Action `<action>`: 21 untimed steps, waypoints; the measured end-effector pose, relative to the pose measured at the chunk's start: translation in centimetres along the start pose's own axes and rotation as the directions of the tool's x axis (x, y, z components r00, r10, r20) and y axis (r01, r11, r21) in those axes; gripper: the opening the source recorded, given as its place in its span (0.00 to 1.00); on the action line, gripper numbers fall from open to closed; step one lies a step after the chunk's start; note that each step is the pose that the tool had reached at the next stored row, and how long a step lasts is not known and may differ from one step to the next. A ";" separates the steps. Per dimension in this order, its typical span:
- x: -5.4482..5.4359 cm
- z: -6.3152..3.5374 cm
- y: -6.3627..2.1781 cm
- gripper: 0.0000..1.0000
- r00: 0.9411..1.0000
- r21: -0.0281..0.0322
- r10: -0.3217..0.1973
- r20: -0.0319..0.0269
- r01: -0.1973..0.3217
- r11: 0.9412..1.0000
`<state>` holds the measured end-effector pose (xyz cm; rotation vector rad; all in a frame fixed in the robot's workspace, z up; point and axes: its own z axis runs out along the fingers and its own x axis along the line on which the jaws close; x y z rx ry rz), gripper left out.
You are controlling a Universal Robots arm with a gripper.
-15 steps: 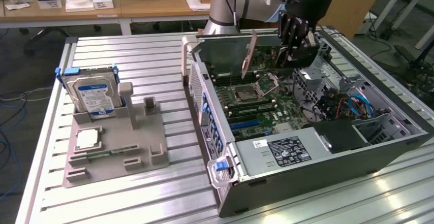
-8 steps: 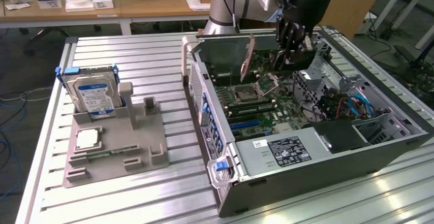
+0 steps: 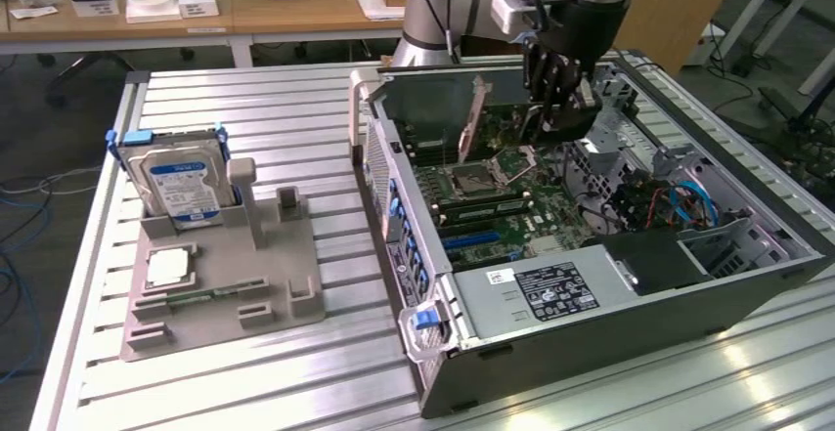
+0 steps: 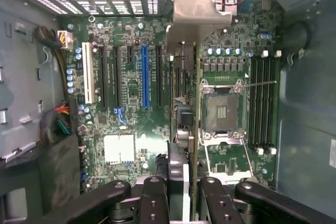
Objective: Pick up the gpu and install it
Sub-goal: 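Insert the gpu into the slot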
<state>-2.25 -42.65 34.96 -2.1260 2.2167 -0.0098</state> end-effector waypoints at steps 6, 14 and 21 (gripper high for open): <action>0.1 0.99 1.49 0.28 1.000 0.000 0.009 -0.003 -0.009 1.000; 1.0 1.80 1.93 0.28 1.000 -0.002 -0.007 -0.002 0.007 1.000; 1.4 2.91 2.59 0.28 0.999 -0.004 -0.034 0.001 0.034 0.999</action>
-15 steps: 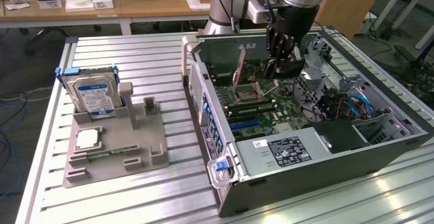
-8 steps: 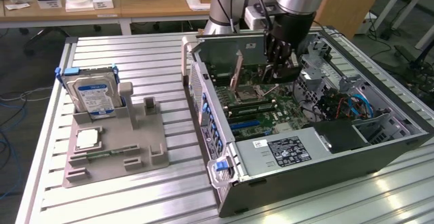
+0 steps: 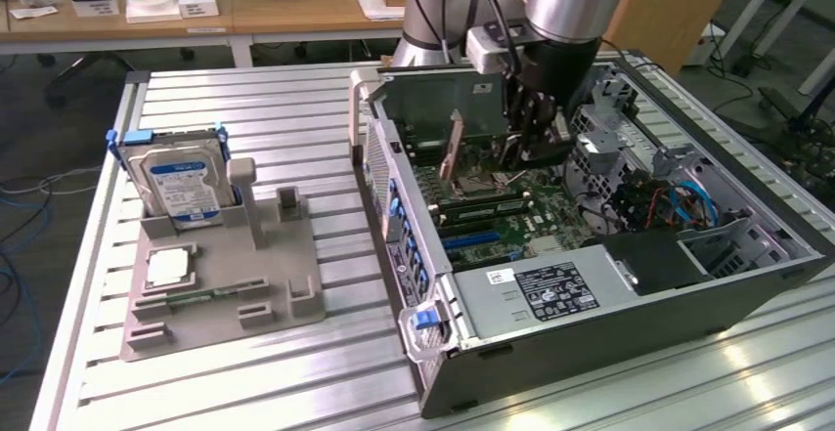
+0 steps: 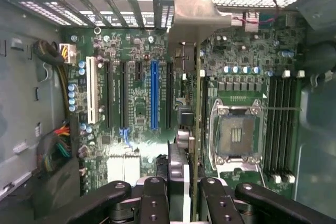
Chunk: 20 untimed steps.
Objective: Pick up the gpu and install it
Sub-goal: 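Insert the gpu into the slot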
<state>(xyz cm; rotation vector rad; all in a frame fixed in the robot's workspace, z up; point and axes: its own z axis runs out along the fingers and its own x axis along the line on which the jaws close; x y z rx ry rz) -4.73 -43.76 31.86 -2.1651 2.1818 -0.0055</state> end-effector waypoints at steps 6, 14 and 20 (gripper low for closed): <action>0.1 1.02 1.15 0.28 1.000 0.000 0.009 -0.001 -0.009 1.000; 1.4 1.87 1.76 0.28 1.000 0.001 0.016 -0.001 -0.016 1.000; 1.8 2.89 2.21 0.28 1.000 0.000 0.016 -0.002 -0.016 1.000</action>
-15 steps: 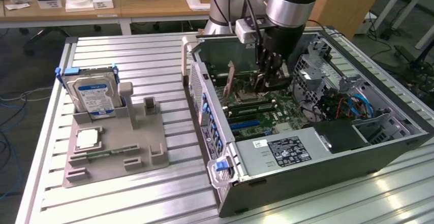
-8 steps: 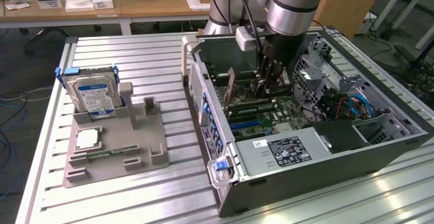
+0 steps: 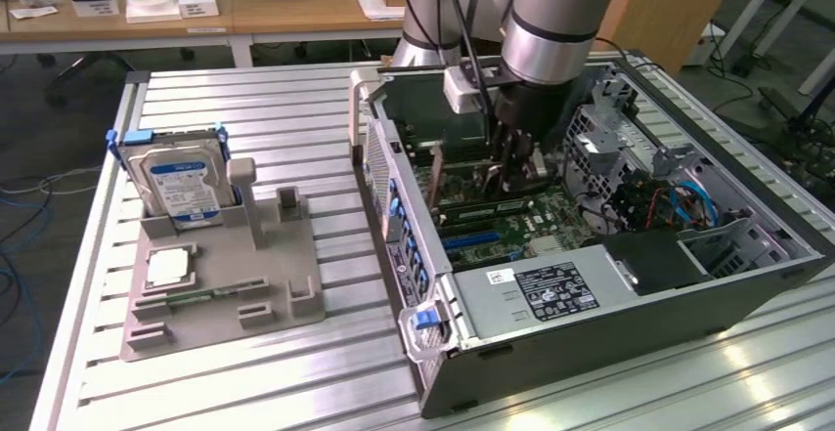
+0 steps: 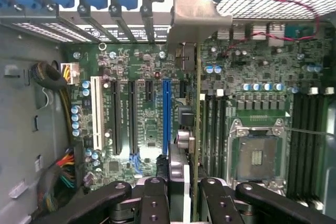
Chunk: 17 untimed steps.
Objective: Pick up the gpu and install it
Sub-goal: 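Insert the gpu into the slot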
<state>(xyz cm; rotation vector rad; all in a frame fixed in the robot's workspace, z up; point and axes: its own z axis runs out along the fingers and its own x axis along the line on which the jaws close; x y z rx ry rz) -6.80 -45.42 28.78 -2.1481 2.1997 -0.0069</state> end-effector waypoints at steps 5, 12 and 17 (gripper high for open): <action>0.9 0.75 0.06 0.28 1.000 0.000 0.000 0.000 0.000 1.000; 0.9 1.01 0.12 0.28 1.000 0.000 0.000 0.000 0.000 1.000; 1.0 1.79 0.34 0.28 1.000 0.000 0.000 0.000 0.000 1.000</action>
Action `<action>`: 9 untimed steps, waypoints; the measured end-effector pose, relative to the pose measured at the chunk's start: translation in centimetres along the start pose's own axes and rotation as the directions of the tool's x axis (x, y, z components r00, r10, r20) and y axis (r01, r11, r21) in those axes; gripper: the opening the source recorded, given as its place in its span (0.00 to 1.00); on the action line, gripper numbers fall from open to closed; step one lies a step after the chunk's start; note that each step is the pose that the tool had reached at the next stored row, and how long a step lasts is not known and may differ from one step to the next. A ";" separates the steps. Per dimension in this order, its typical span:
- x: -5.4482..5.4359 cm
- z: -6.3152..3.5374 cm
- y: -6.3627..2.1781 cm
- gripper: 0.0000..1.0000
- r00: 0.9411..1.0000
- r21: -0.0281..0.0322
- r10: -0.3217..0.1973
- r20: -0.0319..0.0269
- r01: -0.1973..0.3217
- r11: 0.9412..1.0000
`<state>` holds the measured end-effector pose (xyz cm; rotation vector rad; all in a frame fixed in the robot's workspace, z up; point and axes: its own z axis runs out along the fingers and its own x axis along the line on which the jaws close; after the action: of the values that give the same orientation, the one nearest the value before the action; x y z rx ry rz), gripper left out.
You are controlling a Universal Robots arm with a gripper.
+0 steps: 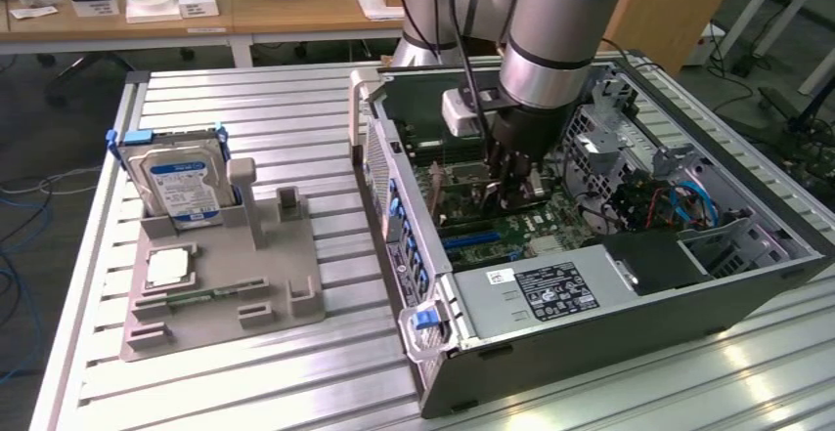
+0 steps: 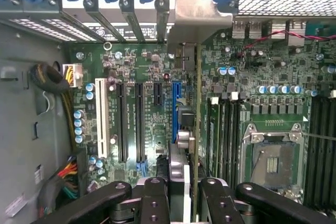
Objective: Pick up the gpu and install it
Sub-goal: 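Insert the gpu into the slot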
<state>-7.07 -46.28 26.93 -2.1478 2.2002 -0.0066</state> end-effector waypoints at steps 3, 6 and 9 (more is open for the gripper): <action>0.0 0.51 0.27 0.28 1.000 0.000 0.000 0.000 0.000 1.000; 0.1 0.86 0.63 0.28 1.000 0.000 0.000 0.000 0.000 1.000; 0.1 1.42 0.67 0.28 1.000 0.000 0.000 0.000 0.000 1.000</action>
<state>-7.66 -46.34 25.47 -2.1480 2.2000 -0.0065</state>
